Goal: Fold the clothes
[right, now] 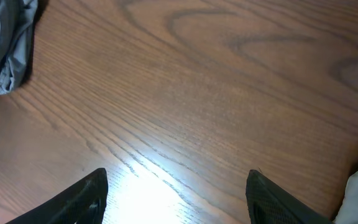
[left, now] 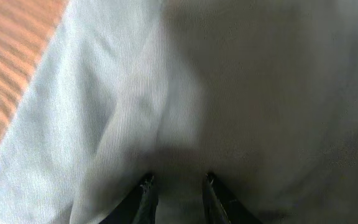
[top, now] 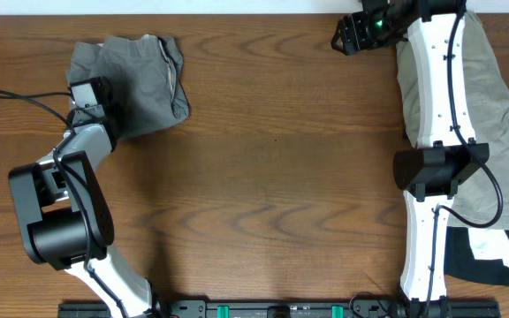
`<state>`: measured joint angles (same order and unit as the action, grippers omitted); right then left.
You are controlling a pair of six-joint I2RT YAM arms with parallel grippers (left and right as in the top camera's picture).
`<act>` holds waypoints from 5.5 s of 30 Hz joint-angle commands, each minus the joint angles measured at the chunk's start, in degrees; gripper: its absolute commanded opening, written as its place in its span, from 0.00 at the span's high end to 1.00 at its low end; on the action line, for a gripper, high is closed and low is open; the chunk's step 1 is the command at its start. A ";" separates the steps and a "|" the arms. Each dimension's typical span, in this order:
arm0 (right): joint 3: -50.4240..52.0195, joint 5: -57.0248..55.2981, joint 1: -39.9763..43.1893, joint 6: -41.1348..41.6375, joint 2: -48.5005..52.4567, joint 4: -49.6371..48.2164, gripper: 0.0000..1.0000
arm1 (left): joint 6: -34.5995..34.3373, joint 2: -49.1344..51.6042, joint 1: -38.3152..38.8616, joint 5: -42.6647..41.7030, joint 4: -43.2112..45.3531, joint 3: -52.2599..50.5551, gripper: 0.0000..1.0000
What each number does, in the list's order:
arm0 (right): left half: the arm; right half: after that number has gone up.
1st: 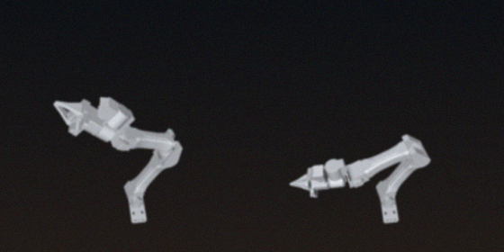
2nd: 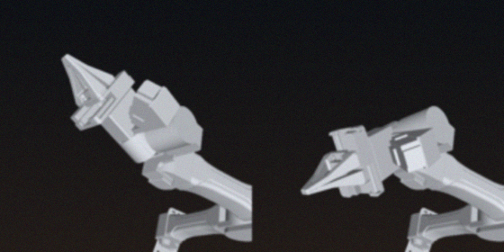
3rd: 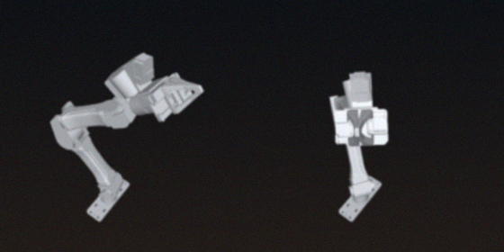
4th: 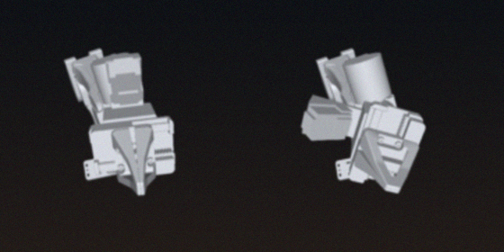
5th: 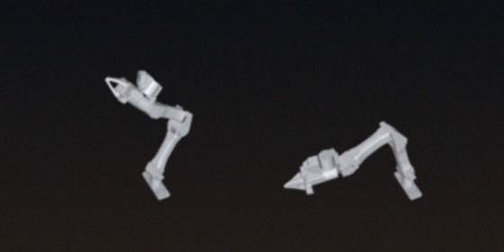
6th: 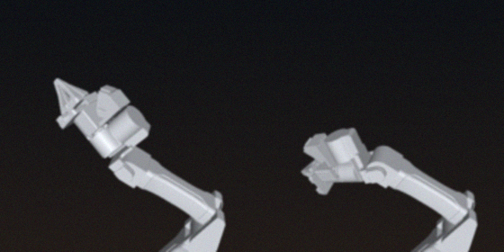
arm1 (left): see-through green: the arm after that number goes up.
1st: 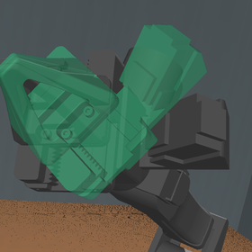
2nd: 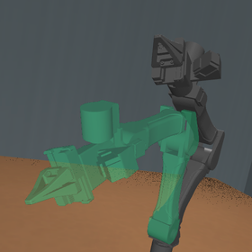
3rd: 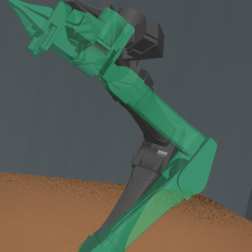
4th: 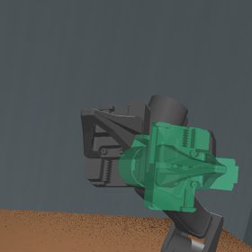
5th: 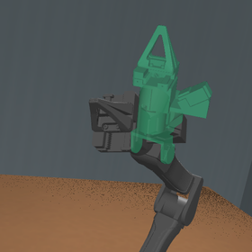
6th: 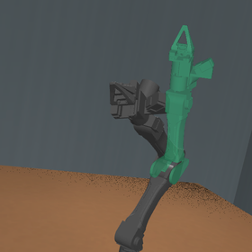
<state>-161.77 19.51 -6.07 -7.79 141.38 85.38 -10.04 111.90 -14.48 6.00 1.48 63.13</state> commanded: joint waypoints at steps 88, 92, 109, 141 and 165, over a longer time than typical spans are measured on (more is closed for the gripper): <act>0.26 -4.70 1.55 -0.63 -23.63 -5.81 0.01 | -3.61 -43.78 -0.28 -1.03 -14.78 -1.40 0.02; 0.26 -4.70 1.55 -0.63 -23.63 -5.81 0.01 | -3.61 -43.76 -0.28 -1.03 -14.78 -1.40 0.02; 23.37 -9.22 -1.25 -1.75 -43.32 -25.59 0.01 | -3.61 -43.74 -0.28 -1.03 -14.78 -1.40 0.02; 153.79 -7.08 0.15 -1.73 -113.31 -95.47 0.01 | -3.61 -43.74 -0.28 -1.03 -14.78 -1.40 0.02; 161.46 -7.28 2.16 -1.70 -137.57 -82.31 0.01 | -3.61 -43.74 -0.28 -1.03 -14.78 -1.40 0.02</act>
<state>-0.40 12.03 -4.82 -9.34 5.61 2.81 -13.54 67.81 -14.63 4.71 -13.28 61.58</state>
